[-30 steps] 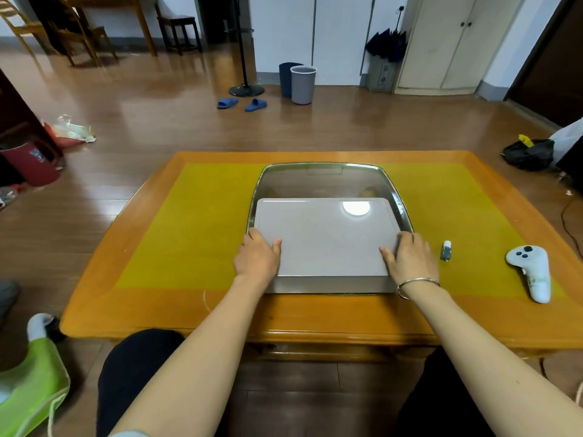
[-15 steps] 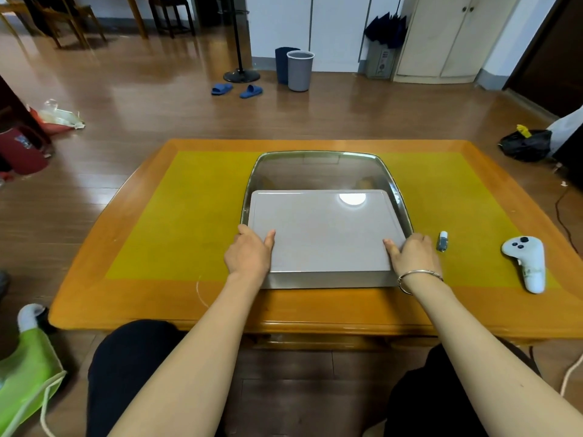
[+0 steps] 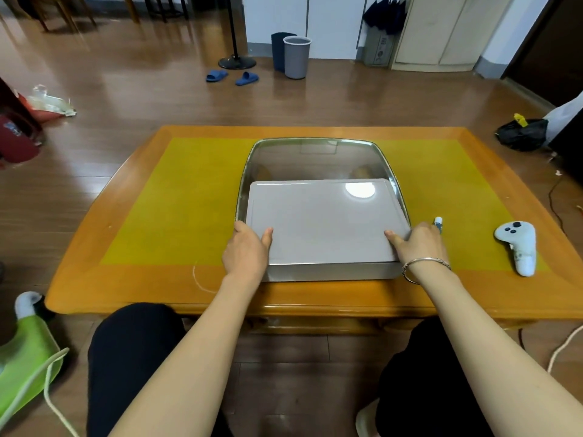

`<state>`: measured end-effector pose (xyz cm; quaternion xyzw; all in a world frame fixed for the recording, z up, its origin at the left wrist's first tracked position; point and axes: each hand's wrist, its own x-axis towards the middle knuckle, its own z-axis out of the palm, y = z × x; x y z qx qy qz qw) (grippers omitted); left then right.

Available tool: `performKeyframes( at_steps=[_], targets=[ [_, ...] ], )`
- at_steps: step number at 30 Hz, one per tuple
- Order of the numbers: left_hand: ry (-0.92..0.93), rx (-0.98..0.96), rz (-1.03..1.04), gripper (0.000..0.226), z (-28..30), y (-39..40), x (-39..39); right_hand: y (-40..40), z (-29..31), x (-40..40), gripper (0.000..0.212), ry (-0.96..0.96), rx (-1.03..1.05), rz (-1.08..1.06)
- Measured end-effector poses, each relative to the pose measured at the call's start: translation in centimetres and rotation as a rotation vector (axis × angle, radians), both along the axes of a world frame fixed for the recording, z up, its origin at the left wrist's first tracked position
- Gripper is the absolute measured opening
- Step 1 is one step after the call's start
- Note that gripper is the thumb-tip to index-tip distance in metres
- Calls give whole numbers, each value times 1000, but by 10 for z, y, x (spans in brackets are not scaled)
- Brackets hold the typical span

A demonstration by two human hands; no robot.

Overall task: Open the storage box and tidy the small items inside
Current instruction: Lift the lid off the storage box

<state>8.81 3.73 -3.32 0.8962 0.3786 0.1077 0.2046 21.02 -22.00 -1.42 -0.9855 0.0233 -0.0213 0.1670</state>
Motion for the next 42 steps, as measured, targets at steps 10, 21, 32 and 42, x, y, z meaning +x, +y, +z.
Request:
performKeyframes(
  at_steps=[10,21,32,42],
  targets=[
    [-91,-49,51,62,10,-6,-1,5,-1,-13,61,-42,23,2],
    [-91,-77,18,74,17,-6,-4,6,2,-6,62,51,30,-3],
    [-151,-185,-13,78,26,6,-11,1,17,2,68,110,267,-35],
    [-219,-186,-183,84,57,34,-12,6,28,-4,43,204,658,26]
  ],
)
